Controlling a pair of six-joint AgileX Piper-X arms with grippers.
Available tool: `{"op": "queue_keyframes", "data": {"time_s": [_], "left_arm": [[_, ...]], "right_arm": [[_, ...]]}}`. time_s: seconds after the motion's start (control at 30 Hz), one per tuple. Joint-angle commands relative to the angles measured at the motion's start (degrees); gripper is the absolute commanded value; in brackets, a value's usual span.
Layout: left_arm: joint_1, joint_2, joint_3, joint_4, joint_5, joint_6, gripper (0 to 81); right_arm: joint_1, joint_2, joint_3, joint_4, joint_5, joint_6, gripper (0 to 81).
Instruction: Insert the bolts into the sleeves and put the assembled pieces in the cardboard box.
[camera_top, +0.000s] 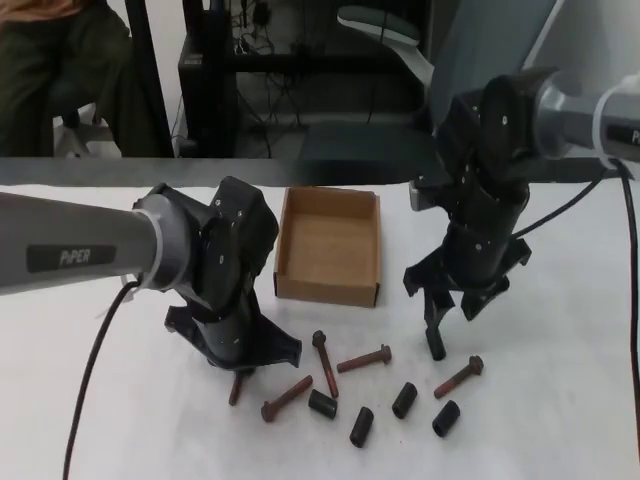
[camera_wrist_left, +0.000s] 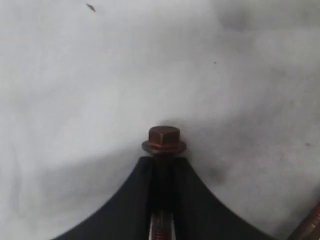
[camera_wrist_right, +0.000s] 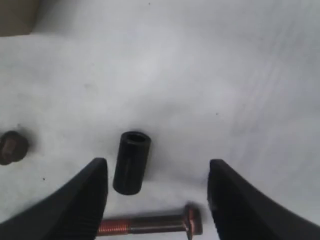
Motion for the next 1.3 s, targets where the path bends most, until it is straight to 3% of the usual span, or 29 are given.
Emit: {"op": "queue_keyframes", "data": {"time_s": [0.0,0.1,0.27,0.6,0.67,0.73,0.97,1.17,1.27], "left_arm": [[0.0,1.1,0.2,-1.5,-1.2,0.2,1.8],[0.0,1.1,0.2,-1.5,-1.2,0.2,1.8],[0.0,1.1,0.2,-1.3,-1.2,0.2,1.8],[0.0,1.1,0.2,-1.0,-1.2,0.2,1.8],[0.0,1.1,0.2,-1.0,-1.2,0.4,1.8],[0.0,0.8,0.2,-0.9,-1.2,1.2,1.8],[0.1,-7.1,0.2,-1.9,-1.2,1.1,1.8],[0.1,-21.4,0.2,-12.2,-0.9,1.3,1.8],[0.1,-26.9,0.3,-17.7,5.2,2.4,1.8]], "right_arm": [[0.2,-0.1,0.7,-1.6,-0.9,1.2,55.7],[0.4,-0.1,2.3,-4.1,-0.9,2.2,53.9],[1.1,0.2,5.3,-8.2,-2.4,2.4,38.8],[1.4,1.8,5.4,-8.0,-1.6,2.4,38.5],[1.4,2.1,5.4,-8.1,-1.6,2.2,29.0],[1.4,2.2,5.4,-8.1,-1.6,1.1,1.8],[1.6,0.5,5.5,-9.2,-1.6,-2.0,0.6],[1.9,-10.9,9.6,-23.1,-5.8,-3.6,0.6],[2.2,-18.2,14.0,-33.4,-10.3,-3.6,0.6]]}}
